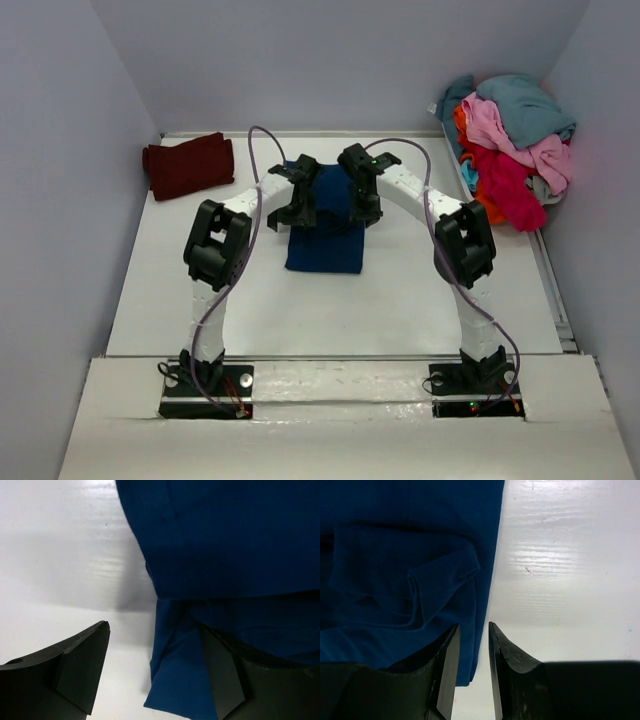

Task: Fold and stack the t-shirts
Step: Fold the folded rectangular tshirt in 1/3 of the way, then grab one side of the 2/3 rectangular tshirt with both arms

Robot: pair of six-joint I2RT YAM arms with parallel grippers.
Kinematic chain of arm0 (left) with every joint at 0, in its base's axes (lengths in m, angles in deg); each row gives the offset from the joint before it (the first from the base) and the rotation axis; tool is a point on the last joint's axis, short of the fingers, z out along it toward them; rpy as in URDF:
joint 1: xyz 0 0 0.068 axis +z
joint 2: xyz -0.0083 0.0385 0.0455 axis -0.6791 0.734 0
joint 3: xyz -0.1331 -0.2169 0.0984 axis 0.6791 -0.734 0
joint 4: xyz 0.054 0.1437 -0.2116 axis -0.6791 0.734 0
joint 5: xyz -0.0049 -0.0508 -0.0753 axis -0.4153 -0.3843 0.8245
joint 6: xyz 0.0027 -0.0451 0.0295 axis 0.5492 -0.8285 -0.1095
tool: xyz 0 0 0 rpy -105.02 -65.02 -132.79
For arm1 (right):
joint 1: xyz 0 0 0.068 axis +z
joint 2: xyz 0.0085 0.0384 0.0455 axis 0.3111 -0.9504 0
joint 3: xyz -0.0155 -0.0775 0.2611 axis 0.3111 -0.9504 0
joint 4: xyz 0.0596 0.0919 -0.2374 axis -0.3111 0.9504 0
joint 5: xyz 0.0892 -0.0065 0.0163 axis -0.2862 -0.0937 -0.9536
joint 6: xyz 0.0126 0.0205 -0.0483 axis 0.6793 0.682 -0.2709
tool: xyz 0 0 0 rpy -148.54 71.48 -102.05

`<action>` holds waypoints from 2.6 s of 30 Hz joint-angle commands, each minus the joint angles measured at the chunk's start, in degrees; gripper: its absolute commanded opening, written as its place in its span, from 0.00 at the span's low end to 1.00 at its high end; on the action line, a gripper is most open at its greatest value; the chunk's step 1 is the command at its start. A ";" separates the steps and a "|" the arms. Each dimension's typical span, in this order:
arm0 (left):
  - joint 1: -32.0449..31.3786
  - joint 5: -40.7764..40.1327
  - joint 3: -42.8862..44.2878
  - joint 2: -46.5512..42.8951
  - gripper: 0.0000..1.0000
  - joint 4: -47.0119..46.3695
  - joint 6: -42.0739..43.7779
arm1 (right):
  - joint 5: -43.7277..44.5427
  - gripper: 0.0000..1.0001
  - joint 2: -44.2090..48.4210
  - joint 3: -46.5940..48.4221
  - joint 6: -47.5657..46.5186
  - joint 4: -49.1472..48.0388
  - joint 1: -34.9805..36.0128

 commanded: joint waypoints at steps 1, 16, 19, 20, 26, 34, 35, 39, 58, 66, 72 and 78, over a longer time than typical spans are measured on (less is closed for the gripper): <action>-0.38 -0.89 5.16 1.46 0.84 2.24 0.85 | -0.42 0.35 -1.11 3.53 -0.61 0.38 -0.24; -0.38 -2.12 17.64 7.26 0.84 5.32 0.06 | -1.74 0.36 -4.53 4.41 -0.78 -0.84 -0.24; -0.38 -2.29 18.35 7.53 0.84 5.23 -0.02 | -1.91 0.36 -6.03 5.55 -0.87 -1.02 -0.24; -0.38 -2.21 18.70 7.61 0.84 5.15 -0.20 | -2.09 0.36 -6.55 6.08 -0.96 -0.93 -0.24; 0.67 -2.47 18.97 7.71 0.84 5.32 -0.82 | -1.74 0.36 -10.15 11.51 -1.83 -0.06 -0.24; 0.67 -5.37 14.14 2.26 0.84 4.09 -0.64 | 0.11 0.41 -12.27 20.40 -2.63 2.49 -0.24; 0.67 -5.63 12.65 0.78 0.84 4.00 -0.73 | 0.28 0.41 -12.01 21.80 -2.63 3.02 -0.24; 0.67 -5.98 9.31 -3.09 0.85 3.48 -0.82 | 0.55 0.44 -11.66 25.23 -2.98 4.77 -0.24; -1.00 -1.24 -2.04 -13.39 0.84 4.80 1.99 | -2.88 0.46 -6.65 20.77 -2.45 5.04 -0.24; -3.19 0.52 0.50 -8.65 0.84 4.36 2.96 | -4.55 0.45 -5.33 15.23 -2.98 4.61 -0.24; -4.77 2.28 2.97 -4.17 0.84 4.44 3.31 | -5.60 0.45 -4.28 13.91 -2.54 4.69 0.82; -4.78 2.80 3.41 -0.83 0.84 3.13 3.14 | -6.13 0.45 -3.57 11.45 -2.01 4.08 1.87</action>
